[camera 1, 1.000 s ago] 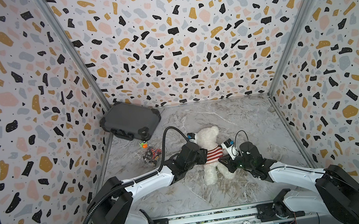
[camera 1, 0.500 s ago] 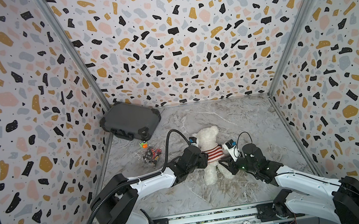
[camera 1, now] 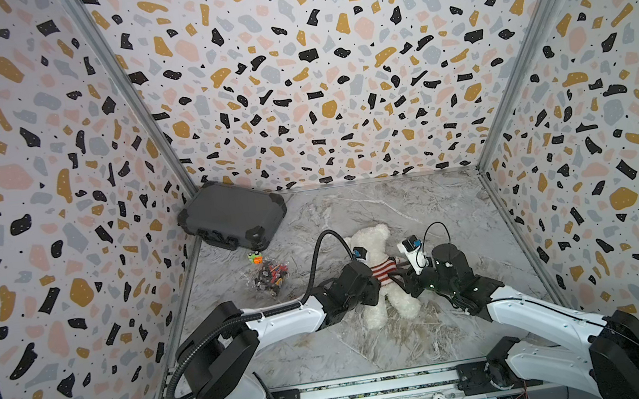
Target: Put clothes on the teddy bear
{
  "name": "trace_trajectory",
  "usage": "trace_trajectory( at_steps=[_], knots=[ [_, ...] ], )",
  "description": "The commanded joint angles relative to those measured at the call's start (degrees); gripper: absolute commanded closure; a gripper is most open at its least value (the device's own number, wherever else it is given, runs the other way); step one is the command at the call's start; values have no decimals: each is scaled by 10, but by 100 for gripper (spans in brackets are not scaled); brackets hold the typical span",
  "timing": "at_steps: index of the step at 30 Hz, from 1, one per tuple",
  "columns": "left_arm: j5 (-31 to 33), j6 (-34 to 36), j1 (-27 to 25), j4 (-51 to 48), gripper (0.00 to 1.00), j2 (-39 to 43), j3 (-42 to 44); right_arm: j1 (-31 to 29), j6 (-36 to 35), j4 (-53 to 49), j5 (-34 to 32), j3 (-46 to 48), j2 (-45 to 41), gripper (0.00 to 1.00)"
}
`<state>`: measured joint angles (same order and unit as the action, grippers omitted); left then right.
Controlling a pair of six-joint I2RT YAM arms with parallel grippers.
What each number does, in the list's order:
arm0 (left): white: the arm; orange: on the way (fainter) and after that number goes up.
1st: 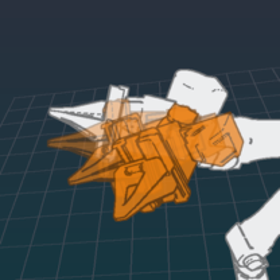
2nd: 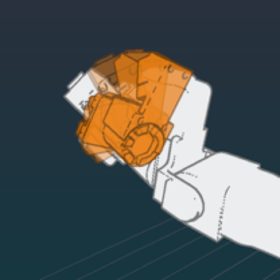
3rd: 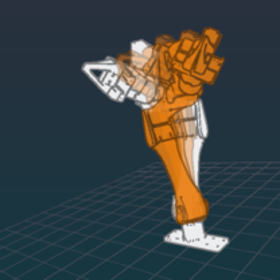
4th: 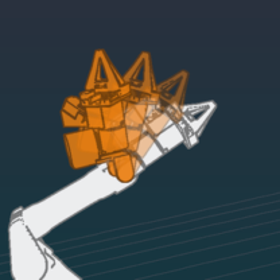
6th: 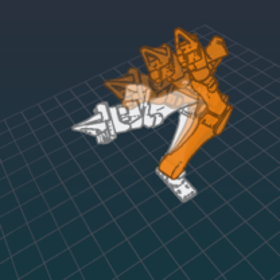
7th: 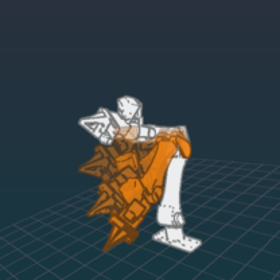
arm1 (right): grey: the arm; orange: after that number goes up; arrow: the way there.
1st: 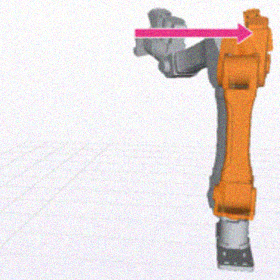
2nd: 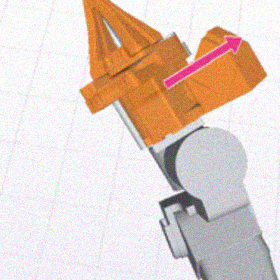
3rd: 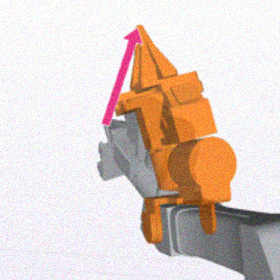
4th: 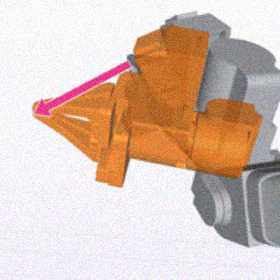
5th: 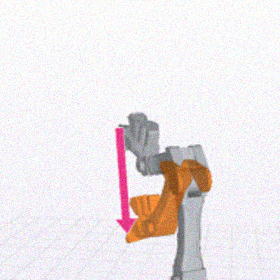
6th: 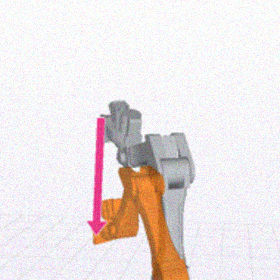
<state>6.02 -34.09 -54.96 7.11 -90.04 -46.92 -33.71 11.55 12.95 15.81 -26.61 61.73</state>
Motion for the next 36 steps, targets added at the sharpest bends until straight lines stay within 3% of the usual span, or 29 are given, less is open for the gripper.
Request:
trace_trajectory(
  at_steps=[1,7,10,18,22,27,33,36],
  knots=[
    [-5,13,-4,-4,68,-3,-13,7,5,10,7,5,-16,58],
    [-8,8,-13,-7,94,-1,3,14,1,9,9,8,-15,59],
    [-8,4,-20,-6,100,3,13,14,2,9,11,11,-17,58],
    [-16,-3,-27,1,100,8,33,12,-2,4,13,10,-21,58],
    [-6,-9,-28,9,100,40,41,0,-16,-6,8,-2,-9,51],
    [17,-17,-22,15,84,80,52,-25,-33,-13,-21,-25,17,39],
    [26,-46,1,35,74,121,94,-54,-60,-10,-76,-58,70,30],
    [34,-61,19,45,59,150,122,-67,-66,-9,-96,-69,100,28]
  ],
)
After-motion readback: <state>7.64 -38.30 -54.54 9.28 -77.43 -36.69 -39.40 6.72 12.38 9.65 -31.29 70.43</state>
